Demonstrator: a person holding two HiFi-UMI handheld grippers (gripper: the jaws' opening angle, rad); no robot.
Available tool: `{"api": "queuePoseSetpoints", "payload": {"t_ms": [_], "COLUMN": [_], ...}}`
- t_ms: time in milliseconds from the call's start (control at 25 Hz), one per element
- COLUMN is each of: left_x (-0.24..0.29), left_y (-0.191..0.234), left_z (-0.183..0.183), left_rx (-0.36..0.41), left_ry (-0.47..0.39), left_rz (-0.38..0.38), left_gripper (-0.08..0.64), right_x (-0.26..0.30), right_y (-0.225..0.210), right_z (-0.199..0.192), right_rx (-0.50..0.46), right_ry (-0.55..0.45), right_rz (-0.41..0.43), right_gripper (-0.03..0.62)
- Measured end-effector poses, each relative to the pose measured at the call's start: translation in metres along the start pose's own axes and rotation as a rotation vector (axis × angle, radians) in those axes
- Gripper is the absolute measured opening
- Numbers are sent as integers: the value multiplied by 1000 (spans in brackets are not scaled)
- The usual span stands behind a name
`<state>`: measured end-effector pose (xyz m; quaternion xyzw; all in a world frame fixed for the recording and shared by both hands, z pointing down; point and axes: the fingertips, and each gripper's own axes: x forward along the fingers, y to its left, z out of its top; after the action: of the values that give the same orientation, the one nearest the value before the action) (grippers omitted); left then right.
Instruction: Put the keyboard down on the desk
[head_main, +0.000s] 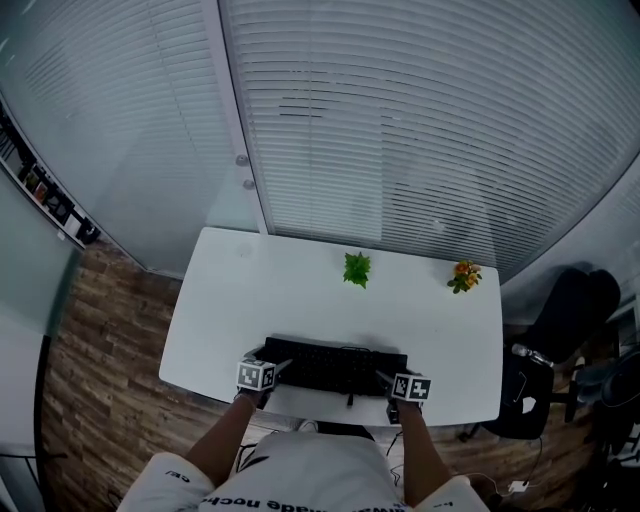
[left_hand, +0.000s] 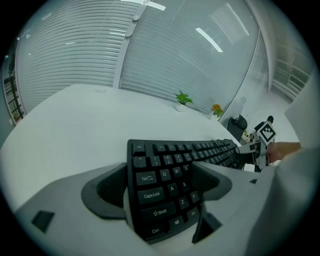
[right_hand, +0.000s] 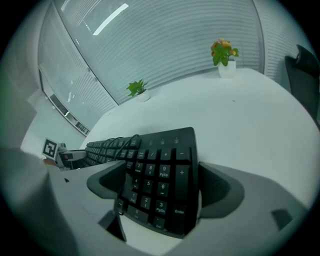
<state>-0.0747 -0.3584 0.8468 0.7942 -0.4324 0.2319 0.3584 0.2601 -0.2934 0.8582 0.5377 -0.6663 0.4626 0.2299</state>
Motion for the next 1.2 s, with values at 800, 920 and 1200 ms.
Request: {"api": "queuePoseSetpoints", "payload": {"t_ms": [800,920,1200], "left_x": [-102,-131,-191], "left_y": [-73,-100,-157], "left_z": [103,123,167], "left_rx": [181,242,303], "left_ry": [-364,-434,-588], "left_rz": [-53,-84,-161], "left_gripper": [171,128,89], "right_x": [-103,-137,-200], "right_y": [71,103,165], "right_z": [71,88,114], "right_rx": [-318,-368,-487], "right_ry": [-386,-461,-562], "right_rz": [-37,-9,59], "right_gripper": [137,106,66]}}
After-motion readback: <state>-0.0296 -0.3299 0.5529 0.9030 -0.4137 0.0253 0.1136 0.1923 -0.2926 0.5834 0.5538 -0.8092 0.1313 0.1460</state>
